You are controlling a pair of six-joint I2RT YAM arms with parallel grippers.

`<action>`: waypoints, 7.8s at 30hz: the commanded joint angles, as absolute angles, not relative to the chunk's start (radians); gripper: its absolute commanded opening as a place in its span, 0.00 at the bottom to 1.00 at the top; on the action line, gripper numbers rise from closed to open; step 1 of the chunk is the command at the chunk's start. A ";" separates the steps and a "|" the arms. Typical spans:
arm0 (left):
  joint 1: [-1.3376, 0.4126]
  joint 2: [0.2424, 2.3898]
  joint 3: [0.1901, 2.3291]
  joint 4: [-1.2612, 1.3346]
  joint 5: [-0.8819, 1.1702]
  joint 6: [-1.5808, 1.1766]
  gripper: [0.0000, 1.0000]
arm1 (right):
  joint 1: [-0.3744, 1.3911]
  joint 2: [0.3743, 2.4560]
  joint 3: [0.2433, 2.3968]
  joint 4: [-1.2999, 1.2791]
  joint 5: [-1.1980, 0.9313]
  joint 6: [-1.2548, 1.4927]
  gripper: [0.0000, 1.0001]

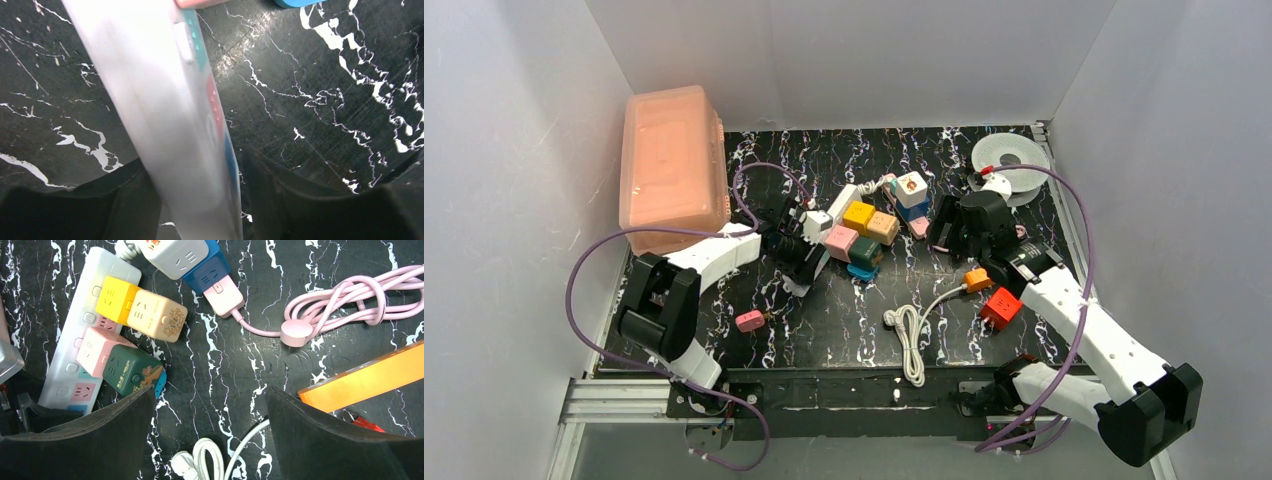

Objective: Pull the plug off the socket
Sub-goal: Remove the plug from the socket, then place the plug at the center of the board.

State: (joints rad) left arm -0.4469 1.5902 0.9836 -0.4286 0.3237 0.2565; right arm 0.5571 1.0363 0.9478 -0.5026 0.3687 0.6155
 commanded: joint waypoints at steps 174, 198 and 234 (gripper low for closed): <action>-0.413 0.937 1.174 -0.400 0.586 0.366 0.98 | 0.789 0.909 0.864 0.127 -0.060 0.504 0.01; -0.917 0.671 0.896 -0.293 0.488 1.295 0.98 | 0.790 1.075 1.040 0.350 -0.423 0.800 0.01; -0.965 0.691 0.925 -0.033 0.315 0.725 0.98 | 0.934 1.116 1.213 0.026 0.554 0.574 0.01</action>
State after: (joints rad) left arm -0.9565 0.7265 0.9920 -0.1043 0.2474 0.5507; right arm 0.9318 1.1221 1.1194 0.0360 0.4316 0.5678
